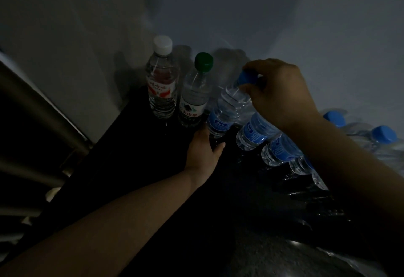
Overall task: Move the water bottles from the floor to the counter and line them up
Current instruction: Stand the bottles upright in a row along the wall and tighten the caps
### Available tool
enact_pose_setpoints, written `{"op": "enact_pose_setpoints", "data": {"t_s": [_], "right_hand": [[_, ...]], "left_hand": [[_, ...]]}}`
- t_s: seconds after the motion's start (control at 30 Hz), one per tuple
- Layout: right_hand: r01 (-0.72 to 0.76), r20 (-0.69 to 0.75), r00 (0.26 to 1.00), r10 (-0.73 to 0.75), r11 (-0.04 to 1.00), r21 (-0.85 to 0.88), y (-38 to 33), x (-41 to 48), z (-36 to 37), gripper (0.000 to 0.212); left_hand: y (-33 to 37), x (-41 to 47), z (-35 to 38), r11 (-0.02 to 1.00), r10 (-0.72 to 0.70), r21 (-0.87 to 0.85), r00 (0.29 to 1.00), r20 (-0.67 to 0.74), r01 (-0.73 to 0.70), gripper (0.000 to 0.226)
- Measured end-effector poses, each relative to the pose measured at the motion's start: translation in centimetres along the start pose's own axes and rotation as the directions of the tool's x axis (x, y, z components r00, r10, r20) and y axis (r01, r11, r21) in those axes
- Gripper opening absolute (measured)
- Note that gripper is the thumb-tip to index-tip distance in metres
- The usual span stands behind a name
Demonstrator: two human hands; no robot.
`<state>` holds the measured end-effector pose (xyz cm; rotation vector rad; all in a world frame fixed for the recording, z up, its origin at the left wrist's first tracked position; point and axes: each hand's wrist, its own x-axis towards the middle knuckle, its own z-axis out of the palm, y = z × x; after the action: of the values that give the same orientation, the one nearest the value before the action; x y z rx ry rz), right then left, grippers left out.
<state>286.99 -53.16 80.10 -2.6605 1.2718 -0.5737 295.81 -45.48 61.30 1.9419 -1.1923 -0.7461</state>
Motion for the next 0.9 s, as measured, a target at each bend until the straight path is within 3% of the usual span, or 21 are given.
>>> {"op": "enact_pose_setpoints", "data": {"t_s": [0.33, 0.5, 0.73, 0.9], "right_hand": [[-0.013, 0.014, 1.000, 0.012, 1.000, 0.027, -0.1, 0.0, -0.1, 0.036], [-0.069, 0.092, 0.994, 0.061, 0.994, 0.088, 0.4, -0.6, -1.1, 0.059], [-0.049, -0.048, 0.998, 0.049, 0.999, 0.009, 1.7, -3.1, -3.5, 0.030], [-0.130, -0.109, 0.987, 0.122, 0.990, -0.063, 2.8, -3.7, -4.5, 0.029]], "left_hand": [[-0.2, -0.1, -0.2, 0.998, -0.019, -0.065, 1.000, 0.021, 0.021, 0.069], [-0.4, -0.9, -0.8, 0.992, -0.056, -0.115, 0.998, 0.042, 0.061, 0.067], [0.1, -2.2, -1.1, 0.989, -0.082, -0.112, 0.990, 0.117, 0.096, 0.061], [1.4, -2.9, -0.2, 0.990, -0.067, -0.111, 0.979, 0.192, 0.089, 0.055]]}}
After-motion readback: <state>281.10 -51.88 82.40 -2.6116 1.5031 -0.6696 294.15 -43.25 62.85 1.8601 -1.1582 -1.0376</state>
